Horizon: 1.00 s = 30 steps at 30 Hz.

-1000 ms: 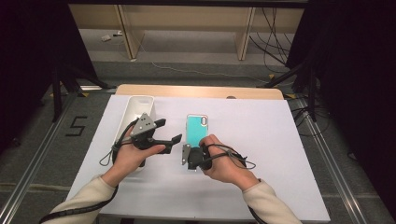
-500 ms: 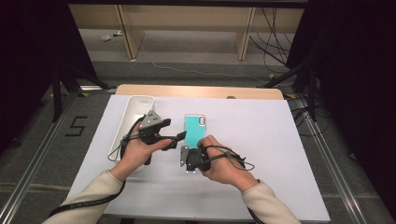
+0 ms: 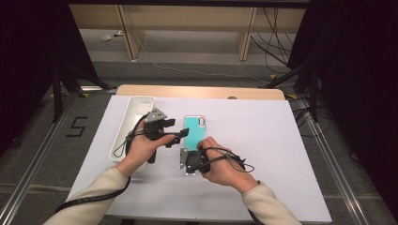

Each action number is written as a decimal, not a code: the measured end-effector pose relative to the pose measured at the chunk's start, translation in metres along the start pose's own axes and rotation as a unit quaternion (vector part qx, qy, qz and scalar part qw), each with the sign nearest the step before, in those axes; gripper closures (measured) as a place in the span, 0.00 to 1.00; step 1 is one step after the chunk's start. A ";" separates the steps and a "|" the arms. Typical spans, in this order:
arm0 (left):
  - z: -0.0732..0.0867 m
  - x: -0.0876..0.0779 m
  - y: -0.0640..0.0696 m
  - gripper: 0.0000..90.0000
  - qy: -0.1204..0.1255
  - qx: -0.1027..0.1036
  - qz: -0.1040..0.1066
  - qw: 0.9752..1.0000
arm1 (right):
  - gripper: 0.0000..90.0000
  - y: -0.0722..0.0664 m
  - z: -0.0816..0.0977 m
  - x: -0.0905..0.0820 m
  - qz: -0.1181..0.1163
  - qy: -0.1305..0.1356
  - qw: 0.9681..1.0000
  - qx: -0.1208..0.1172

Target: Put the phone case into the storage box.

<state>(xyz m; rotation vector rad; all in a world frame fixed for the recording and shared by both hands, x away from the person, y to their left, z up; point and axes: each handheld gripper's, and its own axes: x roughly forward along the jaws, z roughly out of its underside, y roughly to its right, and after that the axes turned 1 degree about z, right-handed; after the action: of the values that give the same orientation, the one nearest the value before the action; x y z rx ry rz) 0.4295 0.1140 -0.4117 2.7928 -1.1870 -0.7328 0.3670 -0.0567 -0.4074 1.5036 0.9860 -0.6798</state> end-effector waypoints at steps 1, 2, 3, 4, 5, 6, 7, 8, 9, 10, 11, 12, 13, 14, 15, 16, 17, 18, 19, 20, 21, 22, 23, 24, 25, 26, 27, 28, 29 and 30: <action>0.000 0.001 0.000 0.32 -0.002 -0.002 -0.001 1.000 | 0.99 0.000 0.000 0.000 0.000 -0.001 1.000 0.001; 0.000 0.002 -0.001 0.32 -0.002 -0.004 -0.001 1.000 | 0.99 0.000 0.000 0.000 0.000 -0.001 1.000 -0.002; 0.000 0.002 -0.001 0.33 -0.001 -0.004 0.000 1.000 | 0.99 0.001 0.000 0.001 0.003 0.002 1.000 -0.012; 0.000 0.003 -0.001 0.33 -0.003 -0.006 -0.001 1.000 | 0.99 0.001 0.000 0.001 0.003 0.003 1.000 -0.013; -0.001 0.003 -0.002 0.33 -0.004 -0.009 -0.002 1.000 | 0.99 -0.001 -0.001 0.000 0.002 -0.002 1.000 -0.001; -0.001 0.004 -0.002 0.34 -0.005 -0.009 -0.003 1.000 | 0.99 0.000 0.000 0.001 0.003 0.000 1.000 -0.012; -0.001 0.005 -0.002 0.34 -0.004 -0.012 -0.001 1.000 | 0.99 -0.001 -0.001 0.000 0.002 -0.003 1.000 -0.007; -0.001 0.006 -0.003 0.34 -0.007 -0.012 -0.003 1.000 | 0.99 -0.002 -0.001 0.000 0.002 -0.003 1.000 -0.003; -0.001 0.006 -0.003 0.34 -0.008 -0.013 -0.003 1.000 | 0.99 -0.002 -0.001 0.000 0.002 -0.004 1.000 -0.004; -0.001 0.006 -0.003 0.35 -0.008 -0.016 -0.004 1.000 | 0.99 -0.001 -0.001 0.000 0.002 -0.002 1.000 -0.007; -0.002 0.007 -0.004 0.35 -0.009 -0.018 -0.005 1.000 | 0.99 -0.001 -0.001 0.000 0.002 -0.001 1.000 -0.008; -0.002 0.008 -0.004 0.35 -0.007 -0.018 -0.003 1.000 | 0.99 -0.002 -0.001 0.000 0.001 -0.001 1.000 -0.006; -0.002 0.008 -0.005 0.35 -0.008 -0.019 -0.004 1.000 | 0.99 -0.002 -0.001 0.001 0.001 -0.001 1.000 -0.006; -0.002 0.008 -0.005 0.36 -0.007 -0.020 -0.003 1.000 | 0.99 -0.002 -0.002 0.001 0.001 0.000 1.000 -0.006; -0.002 0.008 -0.005 0.36 -0.007 -0.020 -0.004 1.000 | 0.99 -0.002 -0.002 0.001 0.001 0.000 1.000 -0.006; -0.002 0.008 -0.005 0.37 -0.007 -0.020 -0.004 1.000 | 1.00 -0.002 -0.002 0.001 0.001 0.000 1.000 -0.007; -0.003 0.008 -0.005 0.37 -0.005 -0.022 -0.004 1.000 | 0.99 -0.002 -0.002 0.001 0.000 0.000 1.000 -0.003; -0.003 0.008 -0.005 0.37 -0.007 -0.022 -0.006 1.000 | 0.99 -0.002 -0.002 0.001 0.001 0.000 1.000 -0.004; -0.003 0.009 -0.005 0.38 -0.006 -0.024 -0.006 1.000 | 0.99 -0.002 -0.002 0.001 0.001 0.000 1.000 -0.004; -0.003 0.009 -0.005 0.38 -0.006 -0.025 -0.005 1.000 | 0.99 -0.002 -0.002 0.001 0.001 0.000 1.000 -0.004; -0.003 0.009 -0.005 0.39 -0.004 -0.026 -0.005 1.000 | 0.99 -0.002 -0.002 0.001 0.002 0.000 1.000 -0.002; -0.003 0.009 -0.006 0.39 -0.007 -0.026 -0.005 1.000 | 0.99 -0.002 -0.002 0.001 0.002 0.000 1.000 -0.003; -0.003 0.010 -0.006 0.39 -0.007 -0.026 -0.004 1.000 | 0.99 -0.003 -0.002 0.001 0.003 -0.001 1.000 0.000; -0.003 0.010 -0.007 0.39 -0.008 -0.027 -0.004 1.000 | 0.99 -0.003 -0.002 0.001 0.003 0.000 1.000 -0.002; -0.004 0.010 -0.007 0.40 -0.006 -0.027 -0.005 1.000 | 0.99 -0.001 -0.002 0.001 0.004 0.000 1.000 -0.012; -0.004 0.010 -0.007 0.40 -0.006 -0.030 -0.005 1.000 | 0.99 -0.001 -0.002 0.002 0.004 0.004 1.000 -0.018; -0.004 0.010 -0.007 0.41 -0.009 -0.033 -0.007 0.999 | 0.99 0.000 -0.002 0.002 0.007 0.002 1.000 -0.022; -0.004 0.010 -0.008 0.41 -0.007 -0.032 -0.007 0.999 | 0.99 0.000 -0.002 0.001 0.007 0.002 1.000 -0.021; -0.004 0.010 -0.008 0.42 -0.006 -0.035 -0.007 0.999 | 1.00 -0.001 -0.002 0.002 0.006 0.004 1.000 -0.016; -0.004 0.010 -0.009 0.42 -0.007 -0.035 -0.006 0.999 | 0.99 -0.001 -0.002 0.002 0.006 0.004 1.000 -0.017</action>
<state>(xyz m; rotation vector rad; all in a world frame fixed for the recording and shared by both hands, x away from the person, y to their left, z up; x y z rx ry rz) 0.4432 0.1122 -0.4144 2.7448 -1.1251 -0.7812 0.3667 -0.0545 -0.4093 1.4826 0.9892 -0.6463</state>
